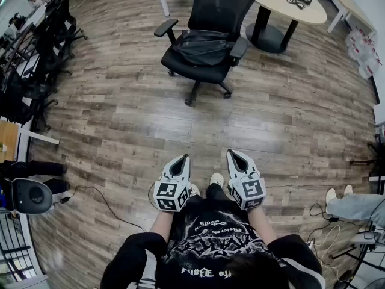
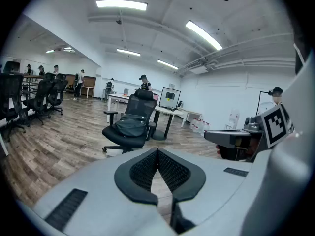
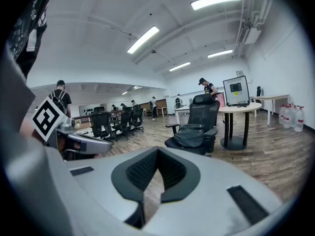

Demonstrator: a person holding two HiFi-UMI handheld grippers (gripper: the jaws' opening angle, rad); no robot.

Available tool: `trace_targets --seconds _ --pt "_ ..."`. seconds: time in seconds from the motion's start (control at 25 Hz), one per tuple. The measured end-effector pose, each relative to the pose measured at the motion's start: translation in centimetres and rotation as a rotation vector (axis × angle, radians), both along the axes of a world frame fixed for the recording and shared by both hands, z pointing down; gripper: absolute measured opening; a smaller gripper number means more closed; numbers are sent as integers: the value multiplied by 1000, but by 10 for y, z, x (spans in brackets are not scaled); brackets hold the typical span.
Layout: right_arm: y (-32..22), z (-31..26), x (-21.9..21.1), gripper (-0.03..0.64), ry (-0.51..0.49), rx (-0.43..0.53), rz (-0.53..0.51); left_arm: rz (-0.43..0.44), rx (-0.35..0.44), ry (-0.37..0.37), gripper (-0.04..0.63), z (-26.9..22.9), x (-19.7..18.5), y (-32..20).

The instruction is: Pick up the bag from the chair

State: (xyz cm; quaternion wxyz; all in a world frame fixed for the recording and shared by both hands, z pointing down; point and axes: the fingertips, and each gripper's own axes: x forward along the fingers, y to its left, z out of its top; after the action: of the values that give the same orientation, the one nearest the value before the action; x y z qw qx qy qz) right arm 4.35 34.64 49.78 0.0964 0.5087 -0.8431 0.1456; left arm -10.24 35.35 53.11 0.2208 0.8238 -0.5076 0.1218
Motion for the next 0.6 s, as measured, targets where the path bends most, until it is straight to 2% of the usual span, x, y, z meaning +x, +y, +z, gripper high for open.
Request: trace_targets --seconds 0.28,0.48,0.6 --pt "10 -13 -10 3 40 28 13 3 44 30 3 -19 -10 10" --pt "11 -16 -10 5 -43 31 22 19 53 48 3 -22 -10 10" --pt "7 -19 -7 6 -51 42 37 36 52 39 3 -22 -7 11"
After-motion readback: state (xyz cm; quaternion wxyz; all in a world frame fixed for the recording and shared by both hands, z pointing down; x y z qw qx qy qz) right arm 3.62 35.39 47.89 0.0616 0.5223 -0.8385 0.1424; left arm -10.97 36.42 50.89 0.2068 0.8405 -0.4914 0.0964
